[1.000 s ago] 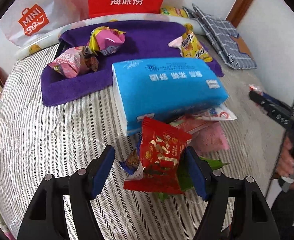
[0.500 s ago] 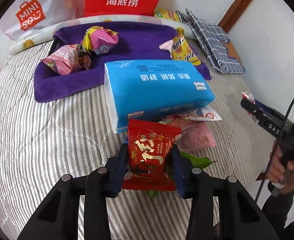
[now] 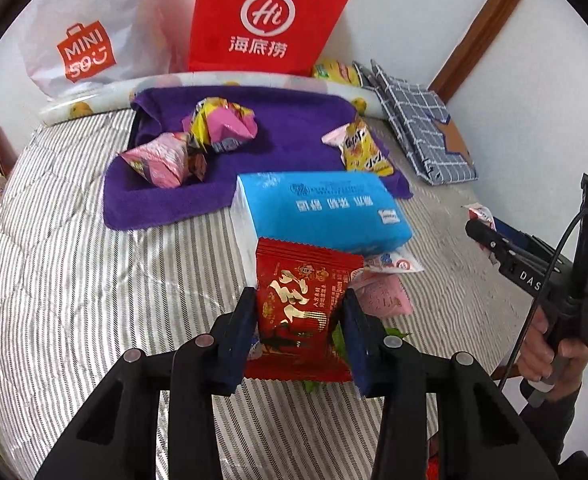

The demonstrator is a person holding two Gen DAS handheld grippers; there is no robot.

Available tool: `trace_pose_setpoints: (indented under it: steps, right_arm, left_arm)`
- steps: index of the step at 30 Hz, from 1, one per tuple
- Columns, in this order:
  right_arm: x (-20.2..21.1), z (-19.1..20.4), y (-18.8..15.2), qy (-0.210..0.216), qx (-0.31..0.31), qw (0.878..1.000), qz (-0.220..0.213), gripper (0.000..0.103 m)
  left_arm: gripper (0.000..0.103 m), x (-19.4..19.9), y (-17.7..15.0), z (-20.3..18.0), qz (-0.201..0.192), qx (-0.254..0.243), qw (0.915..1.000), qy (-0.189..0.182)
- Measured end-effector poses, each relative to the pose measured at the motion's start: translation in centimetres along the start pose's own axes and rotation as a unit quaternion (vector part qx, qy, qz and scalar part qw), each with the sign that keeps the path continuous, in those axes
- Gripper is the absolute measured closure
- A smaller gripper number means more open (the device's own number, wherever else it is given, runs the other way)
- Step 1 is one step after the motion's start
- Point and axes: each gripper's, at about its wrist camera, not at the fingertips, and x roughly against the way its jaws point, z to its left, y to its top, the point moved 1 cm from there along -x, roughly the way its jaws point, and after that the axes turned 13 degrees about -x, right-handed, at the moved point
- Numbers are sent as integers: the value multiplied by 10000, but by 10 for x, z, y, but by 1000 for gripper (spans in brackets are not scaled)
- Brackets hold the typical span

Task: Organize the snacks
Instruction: 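Carry the white packet in the right tool while the left carries the red packet to the towel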

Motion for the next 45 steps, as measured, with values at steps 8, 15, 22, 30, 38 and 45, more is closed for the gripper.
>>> trace_pose_setpoints:
  steps: [8,15,22,30,38,45]
  right_arm:
    - [7,19,8,120,59,9999,-71,52]
    - [5,32,13,181,175,9996,-82,52]
    - [3,43,19,258,254,9993,-105,52]
    - [-5,53,28,354,306,9989,-98,52]
    - [-16,58,41,437,326,9985,-99,52]
    - [-24,62,50,458,379,9982,-125,52]
  left_arm:
    - [62,11,10,5,-150,8,9999,11]
    - [62,15,18,12,-231,71,9997,37]
    - [62,15,25,21,-275,143,9995,55]
    - [62,10,38,28,-285,165,9994,91]
    - [62,3,53,34,-282,168,9994,104]
    - [62,-4,69,38,-256,143,9995,89]
